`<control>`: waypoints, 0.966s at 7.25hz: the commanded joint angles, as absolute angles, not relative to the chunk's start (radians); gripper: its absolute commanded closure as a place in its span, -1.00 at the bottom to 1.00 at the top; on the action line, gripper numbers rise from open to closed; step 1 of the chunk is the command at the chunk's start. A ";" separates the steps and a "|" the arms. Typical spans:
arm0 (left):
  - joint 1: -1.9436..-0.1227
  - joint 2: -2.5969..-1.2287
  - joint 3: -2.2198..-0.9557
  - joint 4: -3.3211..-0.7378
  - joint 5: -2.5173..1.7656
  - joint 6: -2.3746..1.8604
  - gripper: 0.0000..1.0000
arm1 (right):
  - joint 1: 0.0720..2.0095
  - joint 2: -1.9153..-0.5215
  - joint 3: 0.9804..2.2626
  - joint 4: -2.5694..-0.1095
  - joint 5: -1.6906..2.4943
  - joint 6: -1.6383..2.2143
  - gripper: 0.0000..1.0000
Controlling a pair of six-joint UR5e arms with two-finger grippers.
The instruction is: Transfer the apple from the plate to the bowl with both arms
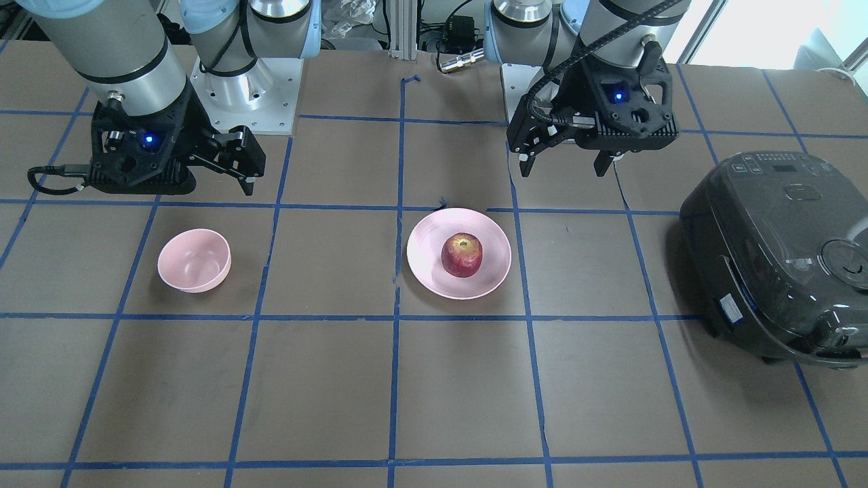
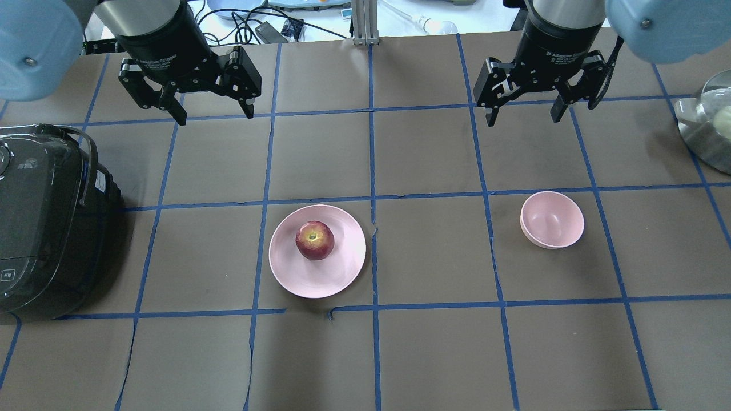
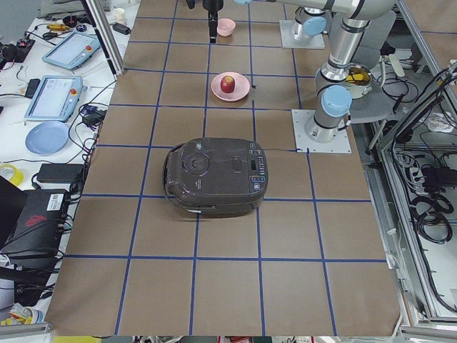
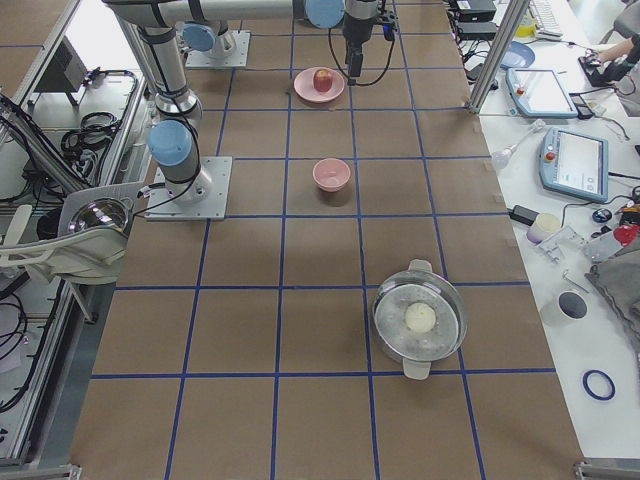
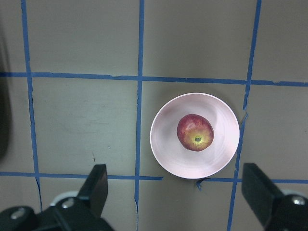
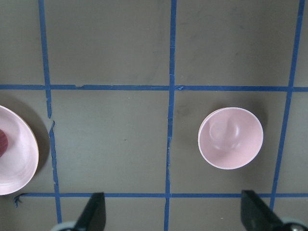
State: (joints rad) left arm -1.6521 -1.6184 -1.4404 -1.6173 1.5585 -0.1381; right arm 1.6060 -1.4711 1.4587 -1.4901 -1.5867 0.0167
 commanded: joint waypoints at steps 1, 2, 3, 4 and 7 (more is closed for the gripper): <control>-1.652 -1.618 -1.440 -1.617 1.559 -0.137 -1.00 | 1.603 -1.474 1.459 -1.486 -1.609 0.020 -1.00; -1.652 -1.617 -1.440 -1.617 1.559 -0.137 -1.00 | 1.603 -1.476 1.459 -1.485 -1.638 0.020 -1.00; -1.651 -1.617 -1.440 -1.617 1.559 -0.137 -1.00 | 1.600 -1.476 1.459 -1.492 -1.644 0.018 -1.00; -1.651 -1.617 -1.440 -1.618 1.559 -0.137 -1.00 | 1.594 -1.474 1.459 -1.499 -1.647 0.021 -1.00; -1.652 -1.617 -1.440 -1.618 1.559 -0.137 -1.00 | 1.594 -1.486 1.456 -1.502 -1.660 0.012 -1.00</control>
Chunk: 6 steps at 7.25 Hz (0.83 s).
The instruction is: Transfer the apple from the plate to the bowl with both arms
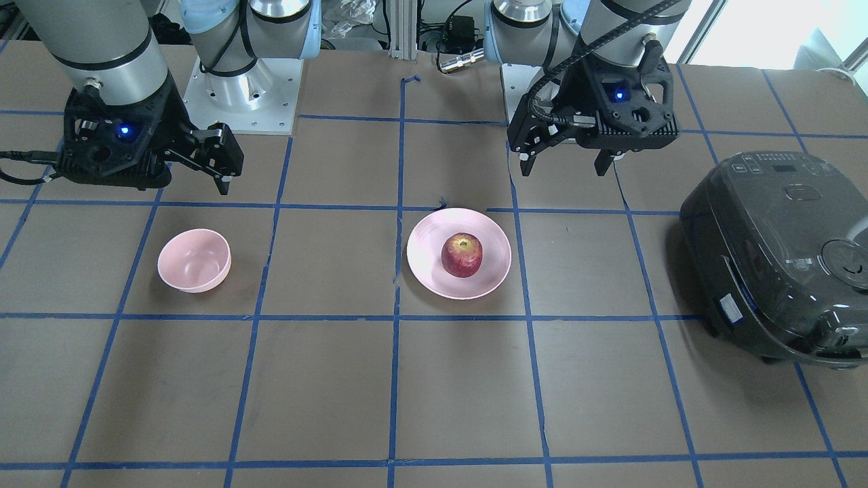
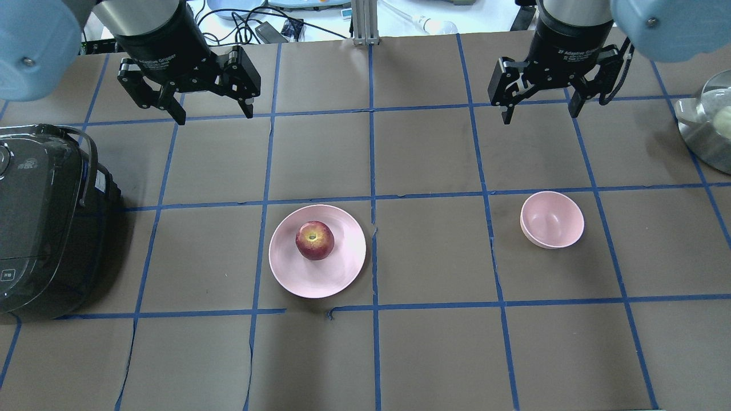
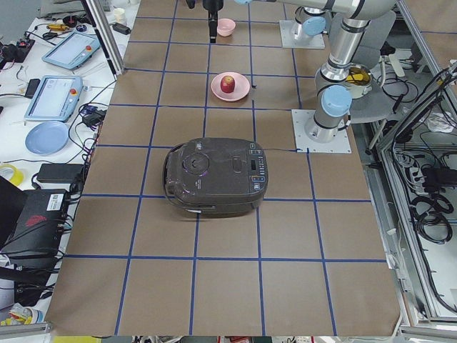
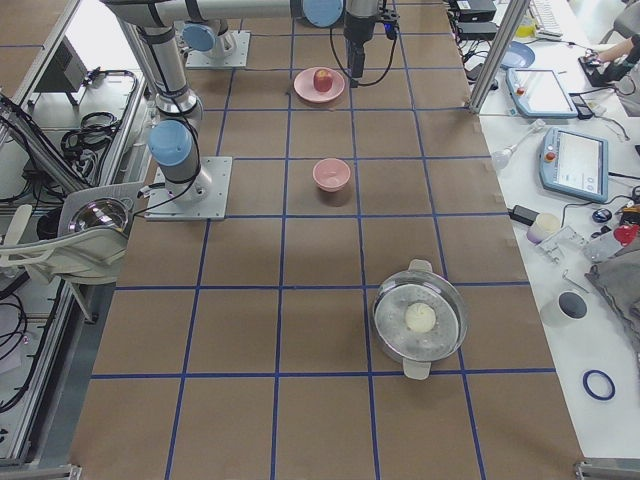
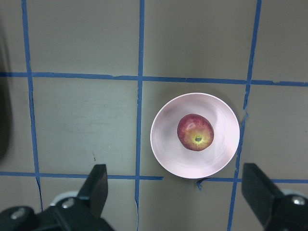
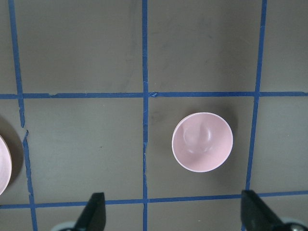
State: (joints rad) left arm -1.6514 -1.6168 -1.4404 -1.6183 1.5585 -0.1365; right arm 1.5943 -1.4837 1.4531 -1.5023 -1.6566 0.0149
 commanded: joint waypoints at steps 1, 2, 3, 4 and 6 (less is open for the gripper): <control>-1.652 -1.617 -1.440 -1.618 1.559 -0.137 -1.00 | 1.594 -1.485 1.454 -1.511 -1.661 0.015 -1.00; -1.652 -1.617 -1.440 -1.618 1.559 -0.137 -1.00 | 1.594 -1.485 1.453 -1.508 -1.693 0.014 -1.00; -1.652 -1.617 -1.440 -1.618 1.559 -0.137 -1.00 | 1.594 -1.485 1.456 -1.512 -1.704 0.014 -1.00; -1.652 -1.617 -1.440 -1.618 1.559 -0.137 -1.00 | 1.591 -1.485 1.453 -1.509 -1.694 0.014 -1.00; -1.652 -1.617 -1.440 -1.618 1.559 -0.137 -1.00 | 1.595 -1.512 1.456 -1.506 -1.605 0.015 -1.00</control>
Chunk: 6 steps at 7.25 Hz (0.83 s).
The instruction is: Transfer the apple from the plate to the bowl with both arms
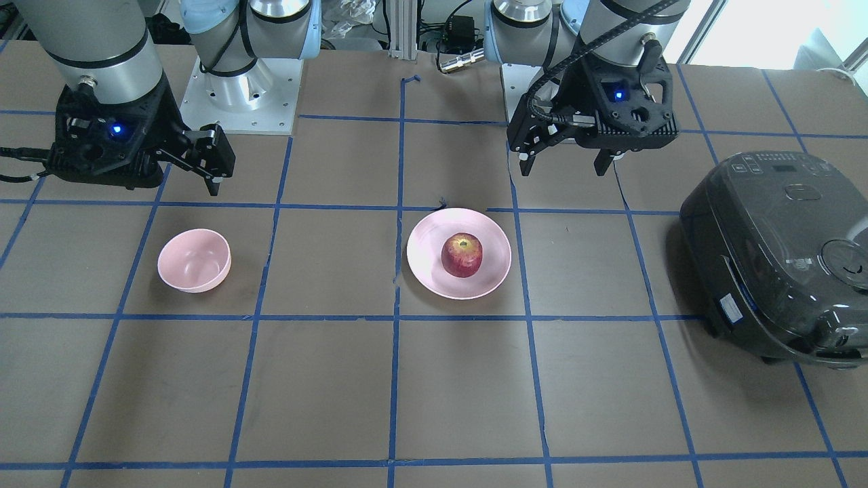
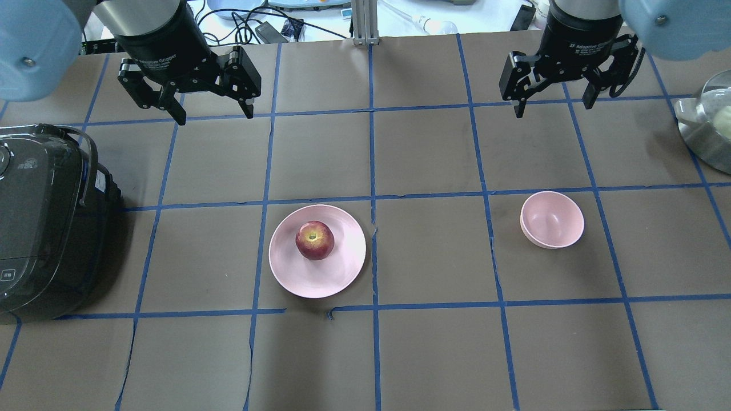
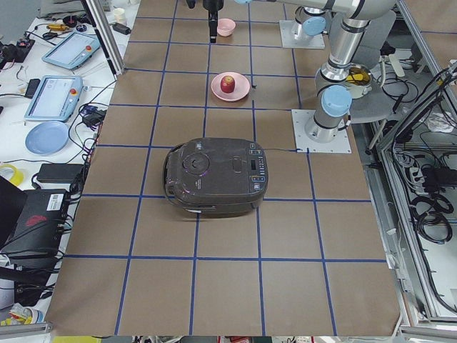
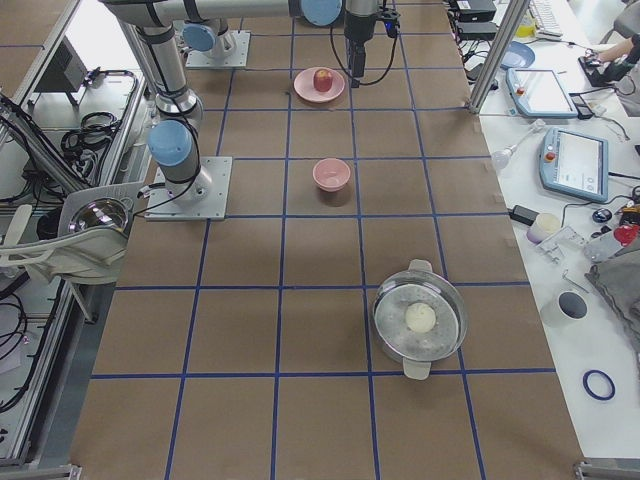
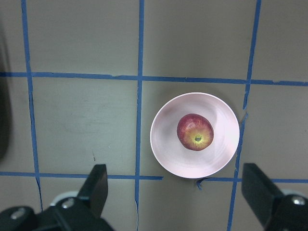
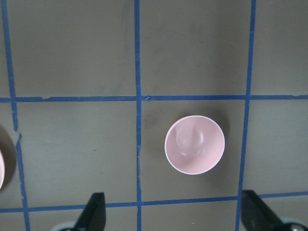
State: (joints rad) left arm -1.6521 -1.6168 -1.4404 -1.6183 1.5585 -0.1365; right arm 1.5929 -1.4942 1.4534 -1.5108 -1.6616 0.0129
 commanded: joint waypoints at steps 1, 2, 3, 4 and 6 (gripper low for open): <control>-1.652 -1.617 -1.440 -1.618 1.559 -0.137 -1.00 | 1.597 -1.516 1.460 -1.503 -1.568 0.015 -1.00; -1.652 -1.617 -1.442 -1.618 1.559 -0.137 -1.00 | 1.598 -1.522 1.485 -1.497 -1.565 0.015 -1.00; -1.652 -1.615 -1.440 -1.618 1.559 -0.137 -1.00 | 1.598 -1.528 1.494 -1.493 -1.565 0.015 -1.00; -1.652 -1.615 -1.442 -1.620 1.559 -0.137 -1.00 | 1.600 -1.528 1.500 -1.490 -1.566 0.018 -1.00; -1.652 -1.615 -1.442 -1.623 1.559 -0.137 -1.00 | 1.609 -1.517 1.535 -1.462 -1.546 0.024 -1.00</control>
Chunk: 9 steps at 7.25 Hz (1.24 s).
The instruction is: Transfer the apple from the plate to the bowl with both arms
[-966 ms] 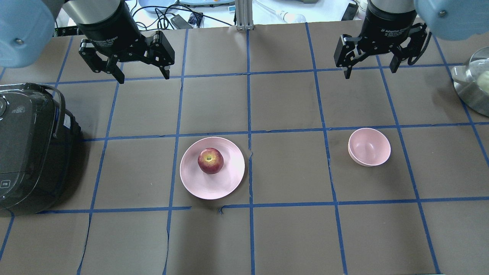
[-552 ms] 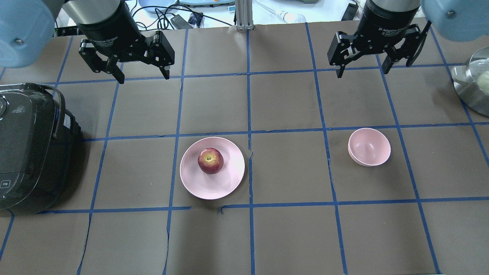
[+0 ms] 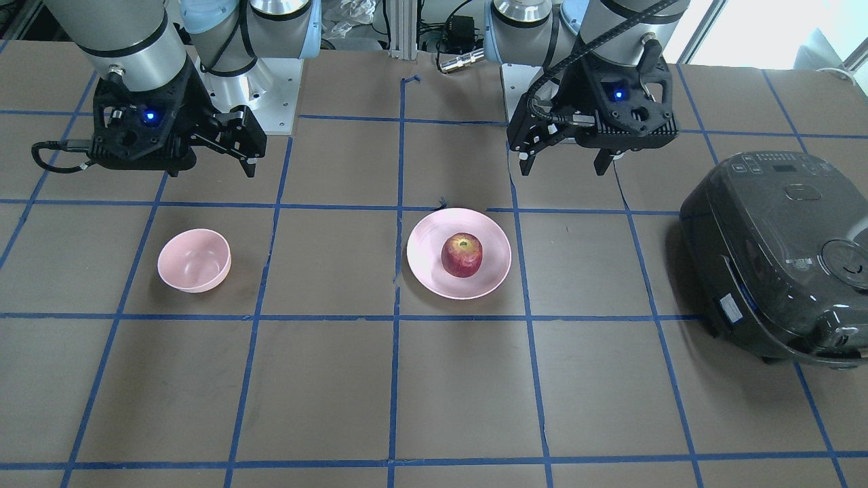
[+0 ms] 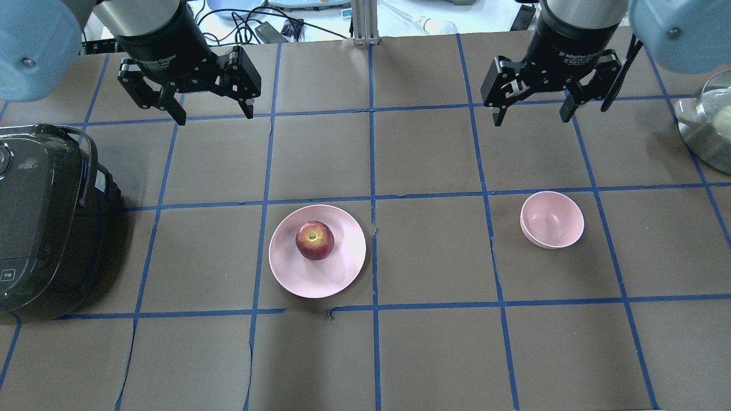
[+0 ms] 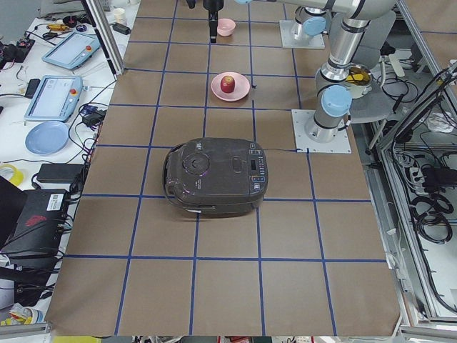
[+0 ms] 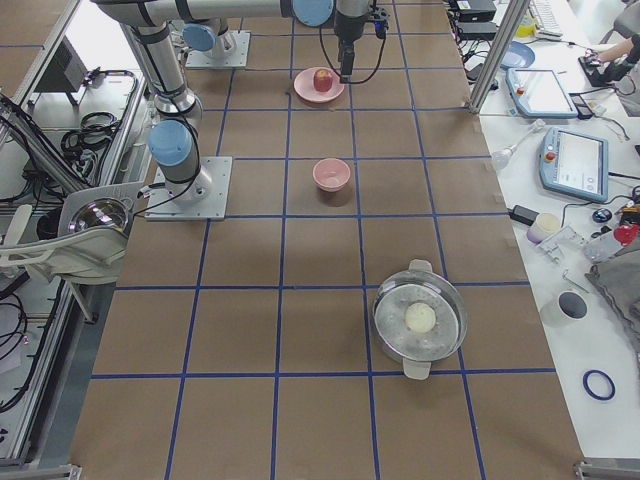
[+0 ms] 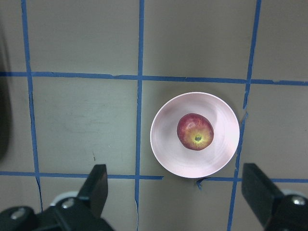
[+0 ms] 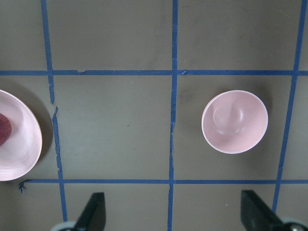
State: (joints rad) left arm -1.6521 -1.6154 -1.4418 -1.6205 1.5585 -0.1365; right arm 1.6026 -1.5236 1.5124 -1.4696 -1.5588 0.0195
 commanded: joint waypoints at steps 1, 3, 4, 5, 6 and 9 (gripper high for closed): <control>-1.652 -1.620 -1.443 -1.623 1.559 -0.137 -1.00 | 1.608 -1.525 1.540 -1.462 -1.546 0.022 -1.00; -1.684 -1.646 -1.494 -1.618 1.557 -0.150 -1.00 | 1.609 -1.528 1.523 -1.465 -1.522 0.025 -1.00; -1.719 -1.652 -1.565 -1.591 1.560 -0.193 -1.00 | 1.608 -1.525 1.534 -1.479 -1.534 0.023 -1.00; -1.744 -1.663 -1.645 -1.495 1.560 -0.222 -1.00 | 1.582 -1.505 1.543 -1.485 -1.546 0.009 -1.00; -1.759 -1.678 -1.734 -1.373 1.560 -0.228 -1.00 | 1.518 -1.493 1.555 -1.486 -1.557 -0.011 -1.00; -1.808 -1.761 -1.827 -1.230 1.559 -0.308 -1.00 | 1.294 -1.439 1.653 -1.581 -1.543 -0.350 -1.00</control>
State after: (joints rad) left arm -1.7900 -1.7199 -1.7964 -1.2715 1.5581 -0.2900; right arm 1.3716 -1.4637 1.5970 -1.5138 -1.5438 -0.2205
